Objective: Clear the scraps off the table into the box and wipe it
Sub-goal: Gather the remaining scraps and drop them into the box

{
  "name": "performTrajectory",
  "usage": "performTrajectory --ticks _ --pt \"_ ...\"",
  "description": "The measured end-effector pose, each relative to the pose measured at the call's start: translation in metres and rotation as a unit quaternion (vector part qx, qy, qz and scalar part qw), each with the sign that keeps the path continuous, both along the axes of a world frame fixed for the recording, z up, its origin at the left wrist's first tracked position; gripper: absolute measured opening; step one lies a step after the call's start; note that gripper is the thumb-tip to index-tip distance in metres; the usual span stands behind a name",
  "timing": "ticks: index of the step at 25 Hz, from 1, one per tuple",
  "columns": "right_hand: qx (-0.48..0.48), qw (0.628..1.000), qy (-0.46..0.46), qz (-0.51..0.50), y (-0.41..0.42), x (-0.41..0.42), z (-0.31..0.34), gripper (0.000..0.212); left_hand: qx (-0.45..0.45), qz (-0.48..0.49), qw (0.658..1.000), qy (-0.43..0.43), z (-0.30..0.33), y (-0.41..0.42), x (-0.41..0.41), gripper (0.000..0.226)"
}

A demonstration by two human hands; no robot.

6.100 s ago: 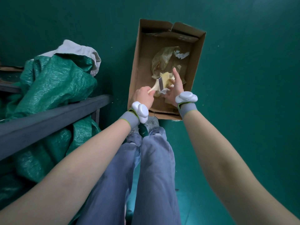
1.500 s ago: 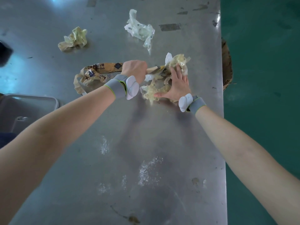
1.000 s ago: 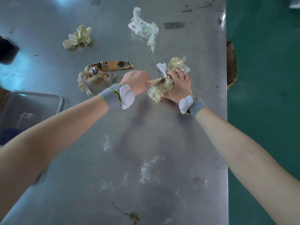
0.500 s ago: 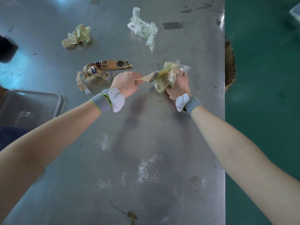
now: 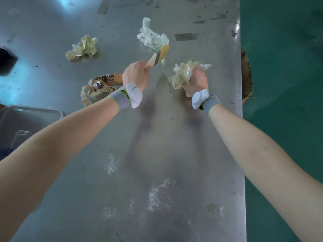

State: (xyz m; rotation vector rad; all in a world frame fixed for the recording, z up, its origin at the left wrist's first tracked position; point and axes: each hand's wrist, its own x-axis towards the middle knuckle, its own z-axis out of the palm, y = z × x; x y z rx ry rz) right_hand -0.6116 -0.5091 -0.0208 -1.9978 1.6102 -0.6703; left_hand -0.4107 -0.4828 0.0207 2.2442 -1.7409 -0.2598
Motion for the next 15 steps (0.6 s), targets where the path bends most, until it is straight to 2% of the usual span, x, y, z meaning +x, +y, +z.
performTrajectory --ticks 3,8,11,15 --pt "-0.009 0.999 0.028 -0.013 -0.023 0.003 -0.002 0.026 -0.005 0.011 0.998 -0.06 0.011 -0.044 -0.005 0.024" --pt "-0.013 0.999 0.048 -0.021 -0.048 0.003 -0.015 0.031 0.041 0.025 0.987 -0.154 0.015 -0.112 0.002 0.031" --pt "-0.028 0.999 0.033 -0.018 -0.051 0.004 -0.023 0.028 0.07 0.006 0.977 -0.202 0.006 -0.129 0.01 0.031" --pt "-0.001 1.0 0.017 -0.014 -0.055 0.005 -0.028 0.027 0.122 -0.044 0.958 -0.258 -0.002 -0.134 0.015 0.029"
